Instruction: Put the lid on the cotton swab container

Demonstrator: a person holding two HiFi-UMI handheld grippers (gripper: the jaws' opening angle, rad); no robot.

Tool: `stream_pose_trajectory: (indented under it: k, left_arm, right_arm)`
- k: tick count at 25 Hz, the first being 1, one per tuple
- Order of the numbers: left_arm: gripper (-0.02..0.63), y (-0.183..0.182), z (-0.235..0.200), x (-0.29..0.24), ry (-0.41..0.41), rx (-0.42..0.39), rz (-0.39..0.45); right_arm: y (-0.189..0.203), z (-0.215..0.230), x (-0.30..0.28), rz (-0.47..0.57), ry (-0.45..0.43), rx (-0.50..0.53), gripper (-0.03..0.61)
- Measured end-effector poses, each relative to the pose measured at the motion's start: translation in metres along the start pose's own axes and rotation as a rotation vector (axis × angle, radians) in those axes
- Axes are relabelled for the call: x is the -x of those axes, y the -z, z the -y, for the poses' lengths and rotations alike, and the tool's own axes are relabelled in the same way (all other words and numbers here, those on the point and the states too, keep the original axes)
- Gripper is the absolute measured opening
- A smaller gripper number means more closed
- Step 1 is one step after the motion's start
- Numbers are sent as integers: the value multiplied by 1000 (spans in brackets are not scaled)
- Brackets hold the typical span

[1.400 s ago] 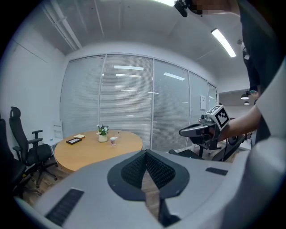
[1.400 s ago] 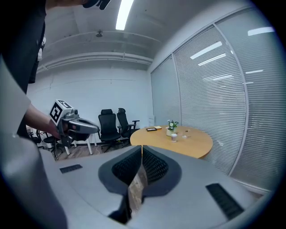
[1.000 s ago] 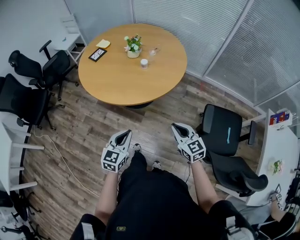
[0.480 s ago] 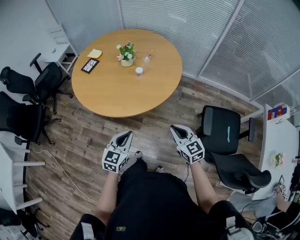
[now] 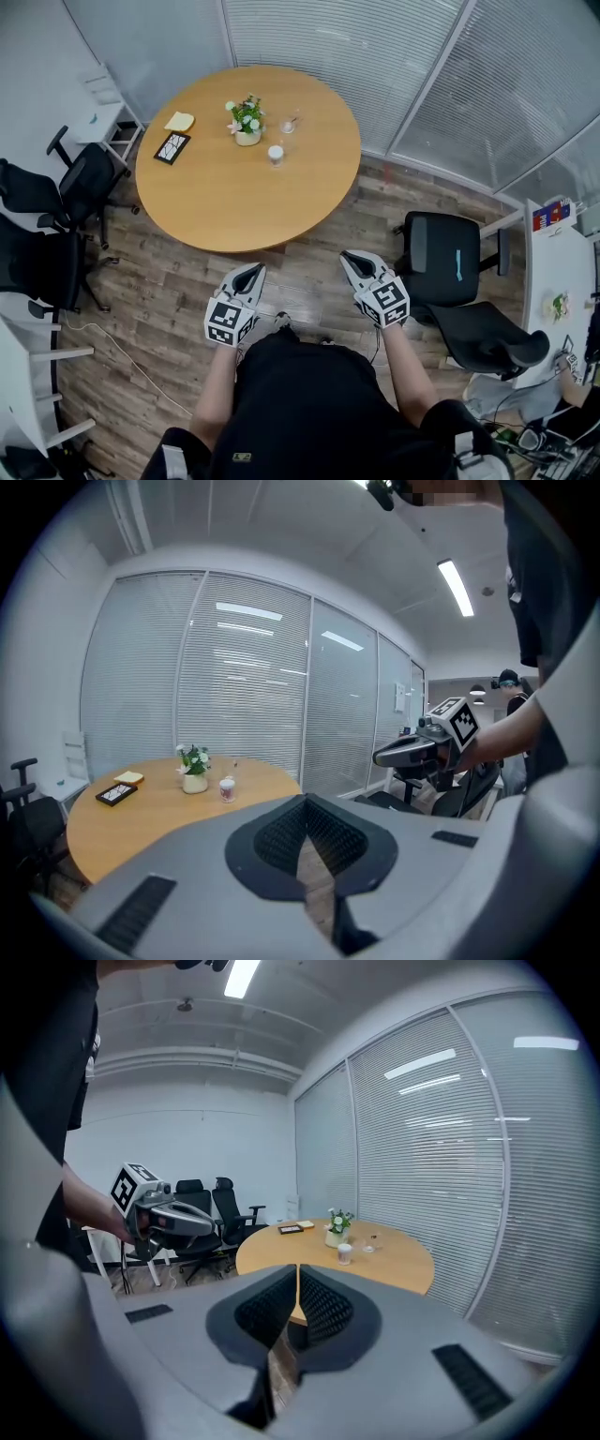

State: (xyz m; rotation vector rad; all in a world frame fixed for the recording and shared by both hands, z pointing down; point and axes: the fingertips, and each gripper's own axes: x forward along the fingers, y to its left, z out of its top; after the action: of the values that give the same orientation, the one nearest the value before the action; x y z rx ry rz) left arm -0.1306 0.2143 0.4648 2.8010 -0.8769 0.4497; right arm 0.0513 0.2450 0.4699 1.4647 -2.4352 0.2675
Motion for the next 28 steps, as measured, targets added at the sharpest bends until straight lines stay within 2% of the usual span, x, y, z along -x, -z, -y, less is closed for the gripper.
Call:
stream_pose_trajectory:
  k: [15, 22, 28]
  left_arm:
    - [6, 8, -59, 3, 55, -17, -24]
    - [8, 6, -61, -3, 63, -16, -33]
    - [8, 4, -62, -10, 37, -2, -34]
  right_arm:
    - [-4, -16, -46, -3, 68, -31, 9]
    - [0, -8, -46, -10, 84, -56, 9]
    - [5, 3, -55, -27, 55, -61, 9]
